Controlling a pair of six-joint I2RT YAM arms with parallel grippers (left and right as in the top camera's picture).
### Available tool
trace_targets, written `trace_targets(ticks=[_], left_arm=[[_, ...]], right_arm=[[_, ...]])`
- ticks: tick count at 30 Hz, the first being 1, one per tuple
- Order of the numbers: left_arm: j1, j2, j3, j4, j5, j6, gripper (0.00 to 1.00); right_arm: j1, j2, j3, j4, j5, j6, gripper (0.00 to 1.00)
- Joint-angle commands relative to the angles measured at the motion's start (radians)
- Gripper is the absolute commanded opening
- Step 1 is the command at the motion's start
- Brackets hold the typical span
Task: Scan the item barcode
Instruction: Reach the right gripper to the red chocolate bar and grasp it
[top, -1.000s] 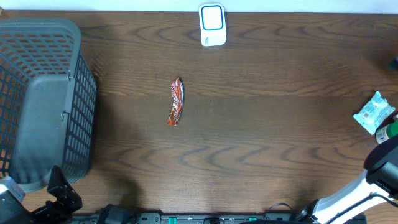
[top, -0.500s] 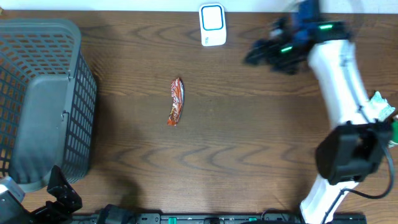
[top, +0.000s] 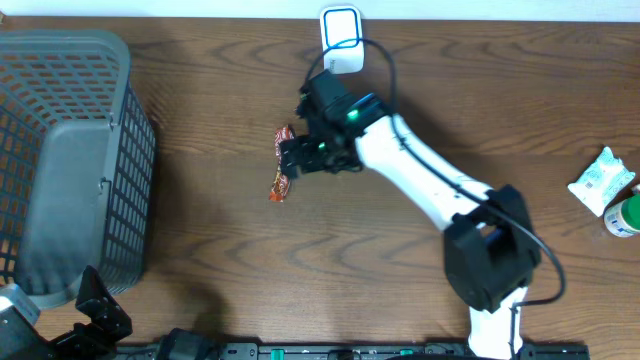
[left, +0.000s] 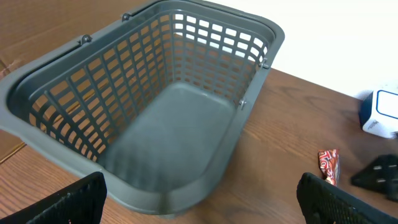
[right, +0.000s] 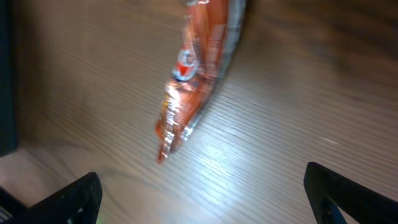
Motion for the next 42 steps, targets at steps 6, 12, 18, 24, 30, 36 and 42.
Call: trace_targets(ticks=[6, 12, 18, 24, 30, 36, 42], left_arm=[[0.001, 0.001, 0.006, 0.000, -0.006, 0.009, 0.98], [0.001, 0.001, 0.006, 0.000, -0.006, 0.009, 0.98], [0.001, 0.001, 0.006, 0.000, -0.006, 0.009, 0.98], [0.001, 0.001, 0.006, 0.000, -0.006, 0.009, 0.98], [0.001, 0.001, 0.006, 0.000, -0.006, 0.009, 0.98], [0.001, 0.001, 0.006, 0.000, -0.006, 0.009, 0.98], [0.001, 0.001, 0.006, 0.000, -0.006, 0.009, 0.98]], right_arm=[[0.063, 0.147, -0.005, 0.080, -0.003, 0.079, 0.99], [0.075, 0.203, -0.005, 0.140, 0.002, 0.109, 0.88], [0.071, 0.282, -0.005, 0.185, -0.011, 0.135, 0.57], [0.063, 0.306, -0.003, 0.173, 0.054, 0.117, 0.01], [0.021, 0.194, 0.003, 0.069, 0.049, 0.068, 0.01], [-0.032, -0.023, 0.003, -0.080, -0.146, -0.332, 0.01], [-0.087, -0.193, 0.003, -0.241, -0.225, -0.638, 0.01]])
